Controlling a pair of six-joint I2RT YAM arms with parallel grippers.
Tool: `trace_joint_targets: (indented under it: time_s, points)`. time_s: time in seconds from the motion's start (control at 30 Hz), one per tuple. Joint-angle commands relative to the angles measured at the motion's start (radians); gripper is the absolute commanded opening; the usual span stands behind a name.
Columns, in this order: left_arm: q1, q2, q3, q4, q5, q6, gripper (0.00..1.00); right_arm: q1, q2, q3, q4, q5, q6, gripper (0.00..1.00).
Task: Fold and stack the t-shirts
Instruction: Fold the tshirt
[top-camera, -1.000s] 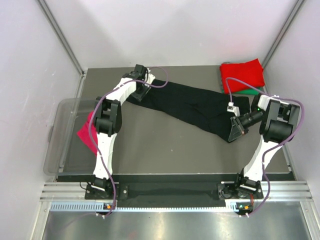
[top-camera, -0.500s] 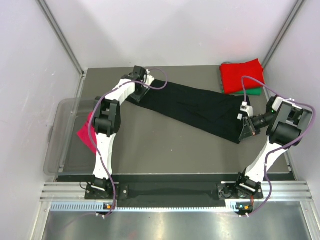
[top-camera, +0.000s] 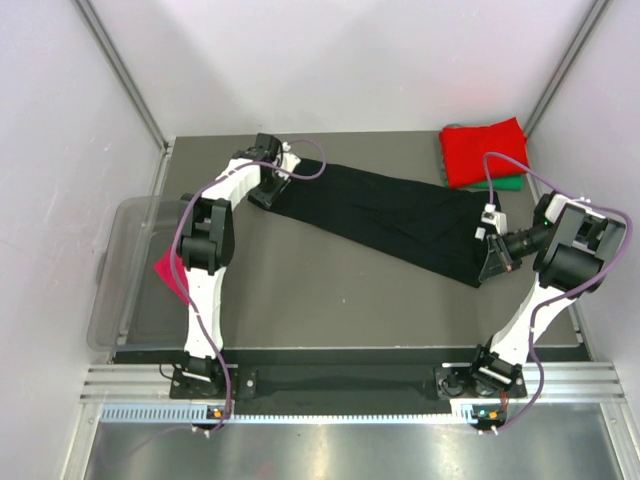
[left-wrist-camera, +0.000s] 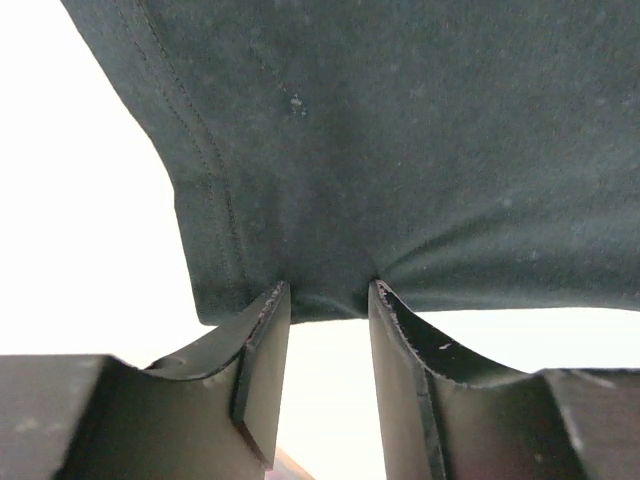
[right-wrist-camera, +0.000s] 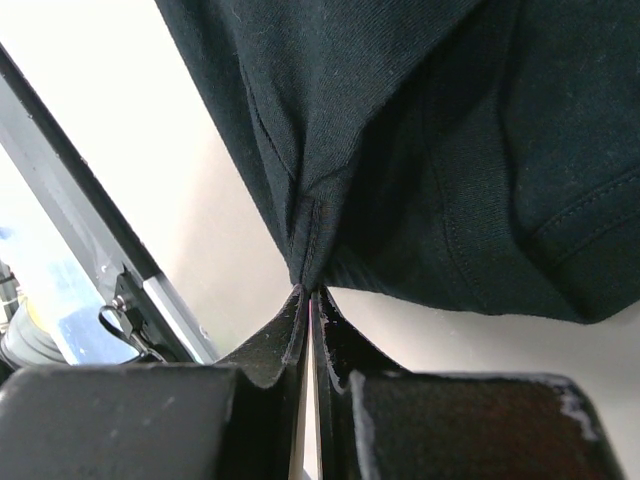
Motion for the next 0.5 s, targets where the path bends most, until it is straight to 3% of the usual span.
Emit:
trace_joint_targets:
  time_s: [0.0,0.2,0.47]
  points:
    - [0.014,-0.058,-0.034,-0.065,-0.015,-0.005,0.42,-0.025,-0.033,0.001,-0.119,0.012,-0.042,0.01]
    - [0.014,-0.141,-0.085,-0.062,0.083,0.054,0.48,-0.025,-0.039,-0.01,-0.128,0.001,-0.056,0.03]
    - [0.014,-0.135,-0.082,-0.069,0.071,0.125,0.58,-0.025,-0.032,-0.004,-0.138,-0.024,-0.065,0.04]
